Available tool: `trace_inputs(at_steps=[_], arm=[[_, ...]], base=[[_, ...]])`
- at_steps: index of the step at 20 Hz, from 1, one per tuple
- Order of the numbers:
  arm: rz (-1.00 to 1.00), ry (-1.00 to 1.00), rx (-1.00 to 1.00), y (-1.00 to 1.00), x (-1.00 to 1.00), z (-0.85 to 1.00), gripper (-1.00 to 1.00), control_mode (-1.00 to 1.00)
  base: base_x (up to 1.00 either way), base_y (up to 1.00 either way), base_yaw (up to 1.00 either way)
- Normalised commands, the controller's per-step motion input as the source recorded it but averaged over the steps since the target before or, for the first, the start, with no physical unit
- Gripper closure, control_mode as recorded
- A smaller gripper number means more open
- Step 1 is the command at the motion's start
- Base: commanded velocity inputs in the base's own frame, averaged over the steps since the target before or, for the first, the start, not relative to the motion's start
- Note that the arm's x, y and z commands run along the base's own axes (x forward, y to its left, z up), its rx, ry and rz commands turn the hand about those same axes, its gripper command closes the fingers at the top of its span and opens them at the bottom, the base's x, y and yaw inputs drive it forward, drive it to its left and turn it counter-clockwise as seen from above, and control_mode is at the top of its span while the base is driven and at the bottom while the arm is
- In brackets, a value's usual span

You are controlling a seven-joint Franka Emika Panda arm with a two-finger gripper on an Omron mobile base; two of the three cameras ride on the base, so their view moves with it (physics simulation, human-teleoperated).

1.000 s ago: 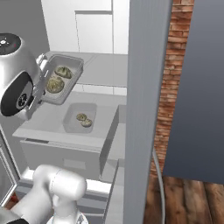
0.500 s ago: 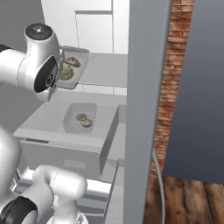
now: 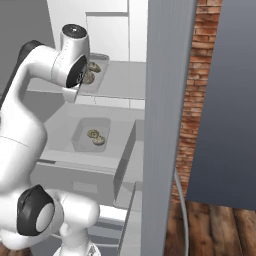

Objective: Place two dumplings into each of the tupperware containers and then place the containers in the fridge.

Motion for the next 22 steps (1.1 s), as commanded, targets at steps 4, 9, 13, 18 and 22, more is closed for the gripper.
trace_inputs(at_steps=[4,9,13,18,22], arm=[[0.03,0.08,0.0,0.0,0.76,-0.12,1.0,-1.0],[0.01,0.01,0.0,0.0,0.56,-0.26,1.0,-1.0],[0.0,0.01,0.0,0.0,0.45,-0.32,1.0,-1.0],[0.0,0.04,0.0,0.0,0.42,-0.24,1.0,-1.0],[0.0,0.02,0.0,0.0,0.56,-0.07,1.0,-1.0]], base=[[0.0,0.0,0.0],[0.0,0.0,0.0],[0.0,0.0,0.0],[0.0,0.0,0.0],[0.0,0.0,0.0]])
